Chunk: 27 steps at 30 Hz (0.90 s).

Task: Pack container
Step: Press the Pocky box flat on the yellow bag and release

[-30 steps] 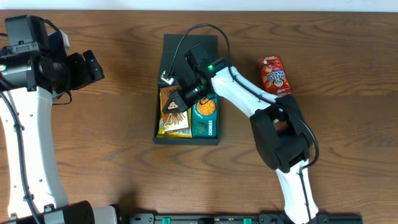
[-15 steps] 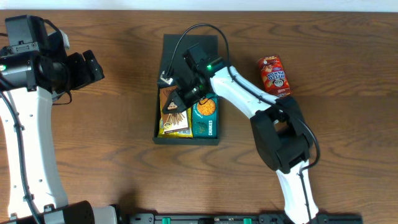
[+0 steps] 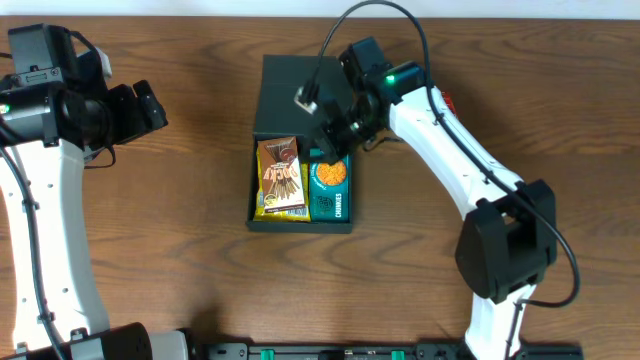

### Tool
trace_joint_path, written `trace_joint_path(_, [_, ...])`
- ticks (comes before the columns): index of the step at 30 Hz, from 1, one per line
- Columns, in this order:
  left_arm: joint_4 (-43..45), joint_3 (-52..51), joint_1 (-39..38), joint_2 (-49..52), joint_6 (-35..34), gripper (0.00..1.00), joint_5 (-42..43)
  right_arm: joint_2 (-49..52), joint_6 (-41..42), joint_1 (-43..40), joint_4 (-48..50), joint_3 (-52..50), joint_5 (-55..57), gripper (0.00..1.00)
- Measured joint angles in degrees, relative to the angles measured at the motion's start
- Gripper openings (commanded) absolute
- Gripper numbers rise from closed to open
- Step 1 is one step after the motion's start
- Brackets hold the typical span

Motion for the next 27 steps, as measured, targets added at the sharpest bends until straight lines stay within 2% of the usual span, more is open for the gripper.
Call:
trace_joint_path(10, [0.0, 0.0, 0.0, 0.0, 0.0, 0.95, 0.0, 1.0, -3.2, 3.1, 1.0, -9.4, 7.7, 0.02])
trace_joint_path(20, [0.0, 0.0, 0.0, 0.0, 0.0, 0.95, 0.0, 1.0, -3.0, 3.5, 6.0, -12.4, 8.5, 0.01])
trace_joint_path(27, [-0.3, 0.0, 0.0, 0.0, 0.0, 0.95, 0.0, 1.0, -2.0, 7.8, 8.9, -12.5, 8.7, 0.01])
